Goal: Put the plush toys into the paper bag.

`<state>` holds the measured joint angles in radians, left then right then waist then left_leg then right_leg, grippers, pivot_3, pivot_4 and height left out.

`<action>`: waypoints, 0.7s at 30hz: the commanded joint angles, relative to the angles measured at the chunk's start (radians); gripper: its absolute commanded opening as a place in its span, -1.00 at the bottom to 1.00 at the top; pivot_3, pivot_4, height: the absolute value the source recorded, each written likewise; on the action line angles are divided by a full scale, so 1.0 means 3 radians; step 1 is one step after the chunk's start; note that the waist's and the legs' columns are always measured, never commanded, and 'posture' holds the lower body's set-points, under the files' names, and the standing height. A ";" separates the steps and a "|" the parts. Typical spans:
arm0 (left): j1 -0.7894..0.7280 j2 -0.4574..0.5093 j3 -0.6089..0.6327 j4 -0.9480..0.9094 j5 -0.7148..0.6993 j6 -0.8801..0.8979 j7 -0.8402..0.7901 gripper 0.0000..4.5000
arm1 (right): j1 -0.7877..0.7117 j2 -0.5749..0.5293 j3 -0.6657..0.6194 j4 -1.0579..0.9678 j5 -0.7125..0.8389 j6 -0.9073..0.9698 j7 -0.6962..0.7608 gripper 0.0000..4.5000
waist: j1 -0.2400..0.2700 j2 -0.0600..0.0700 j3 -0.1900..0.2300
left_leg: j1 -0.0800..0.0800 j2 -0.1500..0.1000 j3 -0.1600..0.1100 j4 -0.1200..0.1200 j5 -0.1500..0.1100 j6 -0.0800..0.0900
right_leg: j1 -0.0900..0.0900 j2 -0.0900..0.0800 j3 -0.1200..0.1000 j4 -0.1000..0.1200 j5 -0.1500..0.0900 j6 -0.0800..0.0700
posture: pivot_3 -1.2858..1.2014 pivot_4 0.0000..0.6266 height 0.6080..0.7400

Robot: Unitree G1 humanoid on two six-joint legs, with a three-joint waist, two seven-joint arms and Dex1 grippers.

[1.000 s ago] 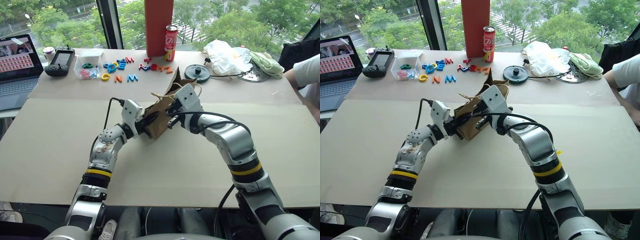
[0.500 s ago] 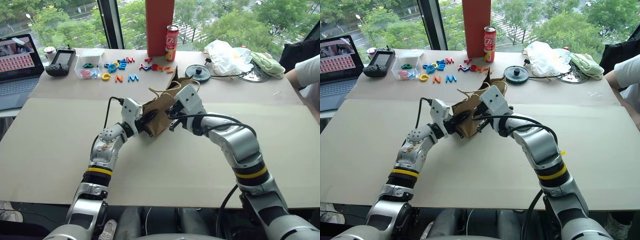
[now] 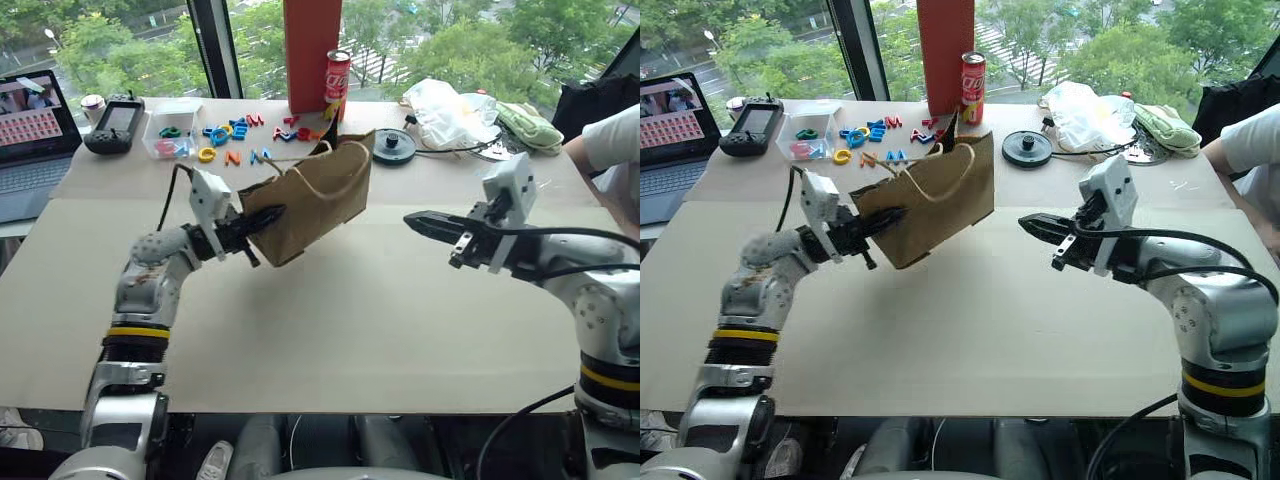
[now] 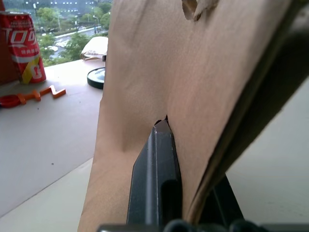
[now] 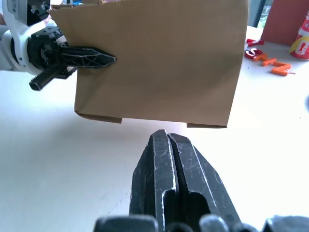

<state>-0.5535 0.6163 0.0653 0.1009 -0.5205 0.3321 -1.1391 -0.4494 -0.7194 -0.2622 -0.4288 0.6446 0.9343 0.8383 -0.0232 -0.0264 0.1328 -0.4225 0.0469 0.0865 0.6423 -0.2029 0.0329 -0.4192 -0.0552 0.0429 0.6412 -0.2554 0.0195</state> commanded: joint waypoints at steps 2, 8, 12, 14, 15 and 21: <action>-0.0071 0.0308 -0.0126 -0.0229 -0.0230 0.0317 -0.0655 -0.97 | -0.0121 -0.0128 -0.0177 0.0197 0.0239 -0.0110 0.0206 -1.00 | 0.0024 0.0000 0.0000 | 0.0003 0.0000 0.0002 0.0001 0.0000 0.0000 | 0.0004 -0.0002 0.0001 -0.0001 -0.0001 0.0000 | 0.03 -0.52 0.98; -0.0248 0.0193 -0.0346 0.0261 0.0053 -0.0023 -0.0965 -0.97 | -0.0184 -0.0238 -0.0108 0.0490 0.0298 -0.0135 0.0418 -1.00 | 0.0060 0.0000 0.0000 | 0.0000 -0.0008 0.0004 0.0008 0.0001 0.0002 | 0.0005 -0.0005 0.0000 -0.0001 -0.0001 0.0000 | 0.03 -0.52 0.98; -0.0283 0.0035 -0.0431 0.0414 0.0144 -0.0178 -0.1033 -0.97 | -0.0058 -0.0420 0.0038 0.0464 0.0248 -0.0150 0.0581 -1.00 | 0.0072 0.0000 0.0000 | -0.0008 -0.0009 0.0003 0.0006 -0.0003 0.0008 | -0.0001 -0.0004 0.0000 -0.0003 -0.0001 0.0000 | 0.03 -0.52 0.98; -0.0257 -0.0030 -0.0456 0.0427 0.0158 -0.0207 -0.1047 -0.97 | -0.0014 -0.0506 0.0098 0.0459 0.0232 -0.0164 0.0645 -1.00 | 0.0069 0.0000 0.0000 | -0.0010 -0.0009 0.0003 0.0006 -0.0005 0.0012 | -0.0002 -0.0004 0.0000 -0.0004 -0.0001 0.0000 | 0.03 -0.52 0.98; -0.0233 -0.0059 -0.0476 0.0427 0.0179 -0.0237 -0.1053 -0.97 | 0.0015 -0.0552 0.0133 0.0450 0.0217 -0.0176 0.0683 -1.00 | 0.0067 0.0000 0.0000 | -0.0011 -0.0009 0.0004 0.0006 -0.0005 0.0012 | -0.0004 -0.0004 0.0002 -0.0003 -0.0001 0.0000 | 0.03 -0.52 0.98; -0.0133 -0.0135 -0.0582 0.0585 0.0362 -0.0572 -0.1134 -0.97 | 0.0071 -0.0656 0.0229 0.0495 0.0140 -0.0278 0.0745 -1.00 | 0.0063 0.0000 0.0000 | -0.0007 -0.0008 0.0003 0.0008 -0.0005 0.0012 | -0.0002 -0.0003 0.0004 -0.0002 -0.0001 0.0001 | 0.03 -0.52 0.98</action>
<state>-0.5957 0.5772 -0.1081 0.2659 -0.4279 0.2085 -1.4655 -0.4248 -0.8979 -0.1859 -0.2684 0.6881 0.8813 1.0504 -0.0043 -0.0263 0.1328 -0.4242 0.0446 0.0875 0.6452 -0.2045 0.0367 -0.4194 -0.0561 0.0440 0.6408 -0.2557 0.0197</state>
